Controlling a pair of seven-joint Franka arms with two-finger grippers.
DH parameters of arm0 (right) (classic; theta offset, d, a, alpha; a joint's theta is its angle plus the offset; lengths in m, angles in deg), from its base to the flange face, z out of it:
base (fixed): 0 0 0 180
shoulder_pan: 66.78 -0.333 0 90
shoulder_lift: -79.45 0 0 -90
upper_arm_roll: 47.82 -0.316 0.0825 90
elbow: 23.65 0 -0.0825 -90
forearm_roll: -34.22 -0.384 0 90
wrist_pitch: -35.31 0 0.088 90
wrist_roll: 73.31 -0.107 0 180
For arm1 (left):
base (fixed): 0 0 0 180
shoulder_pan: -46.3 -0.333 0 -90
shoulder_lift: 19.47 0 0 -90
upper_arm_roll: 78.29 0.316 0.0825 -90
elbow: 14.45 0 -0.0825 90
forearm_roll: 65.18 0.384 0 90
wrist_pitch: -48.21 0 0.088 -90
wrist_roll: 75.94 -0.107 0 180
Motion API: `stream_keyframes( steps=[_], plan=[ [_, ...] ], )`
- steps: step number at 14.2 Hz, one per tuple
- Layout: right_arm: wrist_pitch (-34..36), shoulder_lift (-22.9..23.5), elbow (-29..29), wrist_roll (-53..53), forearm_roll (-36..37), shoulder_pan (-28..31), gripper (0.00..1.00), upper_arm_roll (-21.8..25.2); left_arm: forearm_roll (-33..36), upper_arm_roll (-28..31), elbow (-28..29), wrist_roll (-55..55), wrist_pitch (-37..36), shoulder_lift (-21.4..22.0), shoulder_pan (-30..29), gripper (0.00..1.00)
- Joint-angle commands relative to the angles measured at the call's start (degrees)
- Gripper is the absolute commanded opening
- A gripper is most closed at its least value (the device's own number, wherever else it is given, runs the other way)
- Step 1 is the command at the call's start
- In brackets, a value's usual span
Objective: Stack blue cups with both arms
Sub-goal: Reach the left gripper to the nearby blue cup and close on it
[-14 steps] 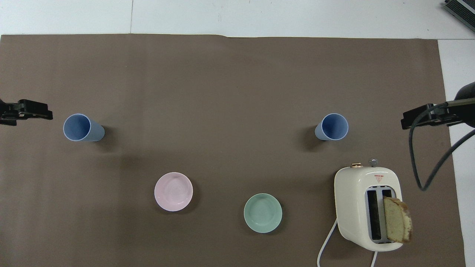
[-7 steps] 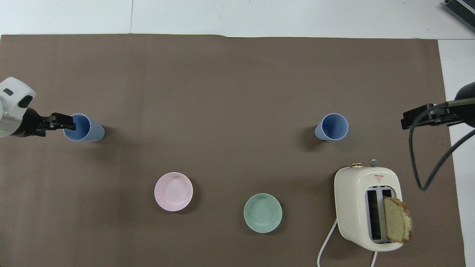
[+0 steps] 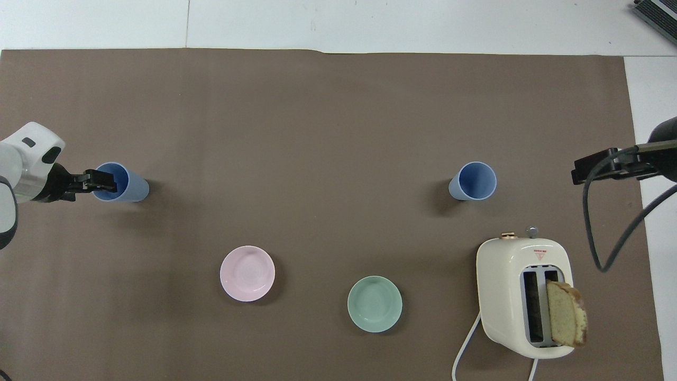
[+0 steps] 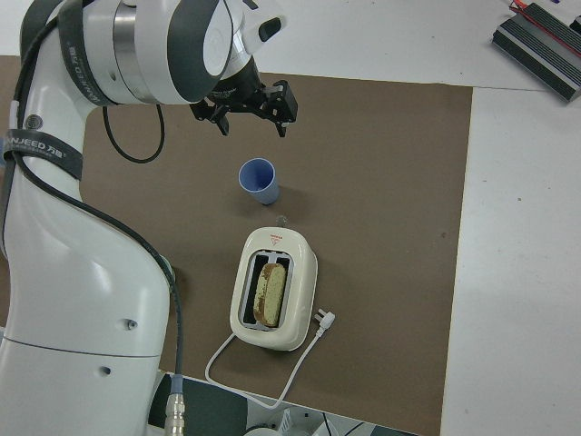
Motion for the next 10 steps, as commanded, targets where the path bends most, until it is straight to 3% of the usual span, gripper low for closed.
stream_keyframes(
  steps=[1,2,3,4,10],
  plan=[
    [-0.7,-1.3,1.6,1.0,-1.1,0.8,1.0,-0.2,-0.5,-0.4,1.1,0.6,1.8,0.4,0.0,0.93],
    [-0.7,-1.3,1.6,1.0,-1.1,0.8,1.0,-0.2,-0.5,-0.4,1.1,0.7,2.3,0.1,-0.1,0.61],
    [-0.7,-1.3,1.6,1.0,-1.1,0.8,1.0,-0.2,-0.5,-0.4,1.1,0.6,2.4,-0.7,-0.4,0.2],
    [-0.7,-1.3,1.6,1.0,-1.1,0.8,1.0,-0.2,-0.5,-0.4,0.9,0.4,2.4,-1.3,-0.7,0.0],
    [-0.7,-1.3,1.6,1.0,-1.1,0.8,1.0,-0.2,-0.6,-0.5,-6.6,1.5,-2.1,-3.0,-0.1,0.0]
  ],
)
